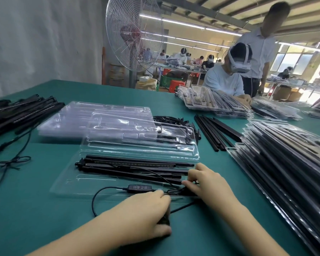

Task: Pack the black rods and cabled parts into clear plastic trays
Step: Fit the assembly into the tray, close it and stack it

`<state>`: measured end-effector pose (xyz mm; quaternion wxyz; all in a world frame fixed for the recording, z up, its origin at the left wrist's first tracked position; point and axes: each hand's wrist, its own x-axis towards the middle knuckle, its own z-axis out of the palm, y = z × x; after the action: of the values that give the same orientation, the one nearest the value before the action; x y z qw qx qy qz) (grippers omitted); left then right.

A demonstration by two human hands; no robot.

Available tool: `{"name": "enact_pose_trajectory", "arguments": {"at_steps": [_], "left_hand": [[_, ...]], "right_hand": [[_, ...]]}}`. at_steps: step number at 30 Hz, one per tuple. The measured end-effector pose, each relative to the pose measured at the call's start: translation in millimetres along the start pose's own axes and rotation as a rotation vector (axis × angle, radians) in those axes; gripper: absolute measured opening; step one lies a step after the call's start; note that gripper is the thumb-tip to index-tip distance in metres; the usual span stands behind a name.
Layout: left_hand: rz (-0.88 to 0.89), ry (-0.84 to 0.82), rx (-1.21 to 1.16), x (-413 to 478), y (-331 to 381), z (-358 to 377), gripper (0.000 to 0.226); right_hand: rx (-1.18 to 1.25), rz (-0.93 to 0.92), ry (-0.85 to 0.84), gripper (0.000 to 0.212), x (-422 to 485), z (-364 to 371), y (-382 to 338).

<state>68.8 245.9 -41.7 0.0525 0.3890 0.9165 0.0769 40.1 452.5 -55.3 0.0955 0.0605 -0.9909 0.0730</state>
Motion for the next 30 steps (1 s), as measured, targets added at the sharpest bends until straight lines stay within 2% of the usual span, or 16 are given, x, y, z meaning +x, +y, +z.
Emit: {"name": "enact_pose_trajectory", "arguments": {"at_steps": [2, 6, 11, 14, 16, 17, 22, 25, 27, 30], "left_hand": [[0.041, -0.074, -0.098, -12.9, -5.2, -9.0, 0.029], [-0.025, -0.158, -0.134, -34.0, -11.7, -21.1, 0.047], [-0.094, -0.033, 0.137, -21.2, 4.8, -7.0, 0.061], [-0.104, -0.031, 0.246, -10.5, 12.2, -3.7, 0.036], [-0.032, -0.050, 0.154, -10.4, 8.5, -5.1, 0.022], [0.012, -0.076, 0.082, -12.6, 5.2, -8.4, 0.023], [0.053, -0.052, -0.139, -17.8, -10.5, -30.2, 0.063], [0.110, -0.033, -0.153, -18.4, -8.9, -25.2, 0.070], [0.178, -0.013, -0.103, -18.6, 1.4, -12.6, 0.063], [0.297, 0.021, -0.137, -18.3, 14.6, -6.6, 0.037]], "right_hand": [[0.004, -0.005, -0.023, 0.029, 2.4, -1.2, 0.8], [0.057, -0.006, -0.048, 0.028, 6.0, -1.7, 3.6], [0.082, 0.008, -0.107, 0.030, 13.1, -3.9, 6.6], [0.070, 0.002, -0.139, 0.033, 17.5, -4.6, 6.5], [0.070, -0.009, -0.147, 0.031, 18.8, -5.0, 7.8], [0.069, -0.013, -0.148, 0.030, 19.0, -5.5, 8.5], [0.009, -0.052, -0.172, 0.037, 18.6, -2.6, 1.9], [-0.065, -0.071, -0.171, 0.031, 20.4, 1.0, -4.6], [-0.086, -0.053, -0.177, 0.032, 23.7, 2.4, -6.8], [-0.123, -0.018, -0.190, 0.032, 29.1, 4.6, -8.5]]}}
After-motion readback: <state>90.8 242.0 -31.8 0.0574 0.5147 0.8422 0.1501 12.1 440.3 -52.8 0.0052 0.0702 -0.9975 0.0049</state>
